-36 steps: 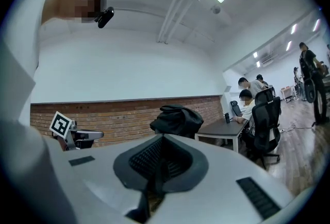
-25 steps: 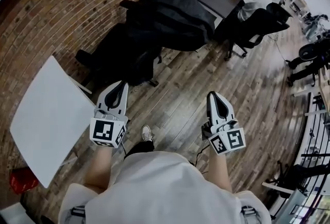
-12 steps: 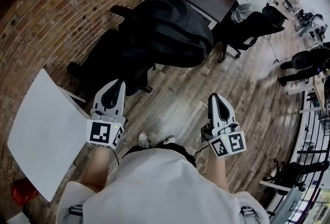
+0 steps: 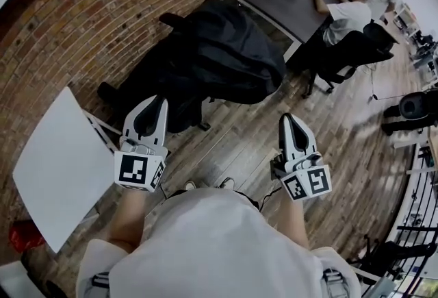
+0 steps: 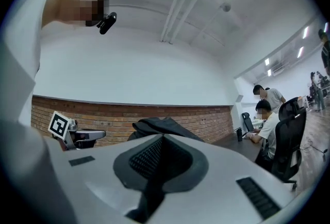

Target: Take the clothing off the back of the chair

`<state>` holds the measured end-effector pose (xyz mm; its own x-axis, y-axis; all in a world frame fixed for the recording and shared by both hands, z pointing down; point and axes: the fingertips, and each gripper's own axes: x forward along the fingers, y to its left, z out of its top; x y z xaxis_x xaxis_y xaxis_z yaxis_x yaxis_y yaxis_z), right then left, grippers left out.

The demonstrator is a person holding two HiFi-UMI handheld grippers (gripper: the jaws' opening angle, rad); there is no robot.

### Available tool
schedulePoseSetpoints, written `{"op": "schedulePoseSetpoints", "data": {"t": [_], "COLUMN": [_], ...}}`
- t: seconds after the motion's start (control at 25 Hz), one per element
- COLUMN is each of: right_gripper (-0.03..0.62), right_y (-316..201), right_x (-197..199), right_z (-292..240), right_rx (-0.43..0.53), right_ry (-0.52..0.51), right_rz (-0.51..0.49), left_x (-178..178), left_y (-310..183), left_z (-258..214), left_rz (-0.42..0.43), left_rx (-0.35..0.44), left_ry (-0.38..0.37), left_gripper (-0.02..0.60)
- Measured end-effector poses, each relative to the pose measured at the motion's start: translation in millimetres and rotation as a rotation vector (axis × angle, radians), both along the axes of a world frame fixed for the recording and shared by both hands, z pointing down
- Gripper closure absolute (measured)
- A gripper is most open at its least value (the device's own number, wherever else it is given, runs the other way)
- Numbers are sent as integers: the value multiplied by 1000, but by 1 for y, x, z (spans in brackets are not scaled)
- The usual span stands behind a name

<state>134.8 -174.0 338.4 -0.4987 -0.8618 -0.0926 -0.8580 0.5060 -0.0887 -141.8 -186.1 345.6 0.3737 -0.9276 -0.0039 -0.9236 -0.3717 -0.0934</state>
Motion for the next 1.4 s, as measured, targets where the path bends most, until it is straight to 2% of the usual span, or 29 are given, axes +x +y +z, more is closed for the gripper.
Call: {"op": "schedulePoseSetpoints", "data": {"t": [0.2,0.32,0.48,0.64,0.76,0.88,0.92,0.96,1.16,1.28,1.4], "right_gripper": [574,574,574,574,574,574,574,574,574,574,574], "right_y": [-18,-20,-21,-21,-19,-17,-16,-15,-8,-5,-3], "right_x": [-4,-2,6,14,17,19,21,22,35,39,41], "right_z": [2,9,15,18,17,17,17,18,22,22,21], "right_rx": [4,-14,-26,-31,-30,-30,-31,-32,-43,-41,-41], "right_ry": [-22,-44,-59,-64,-67,-66,-66,-65,-63,-64,-63], "right_rz": [-56,-72,-74,-71,-63,-51,-45,-37,1,16,23], "left_x": [10,18,24,45,64,77,79,81,103,115,122], "left_y": [-16,-27,-39,-54,-64,-75,-79,-82,-89,-97,-109], "left_z": [-12,-14,-13,-14,-9,9,13,15,11,7,11], "left_rz": [-25,5,38,99,144,158,153,153,201,202,226], "left_rx": [13,-6,-21,-18,-21,-9,1,8,53,103,78], "left_ry": [-103,-168,-281,-483,-675,-967,-1044,-1088,-1160,-1231,-1259], "left_gripper": [541,366,285,134,50,16,7,-1,-9,-9,-11]}}
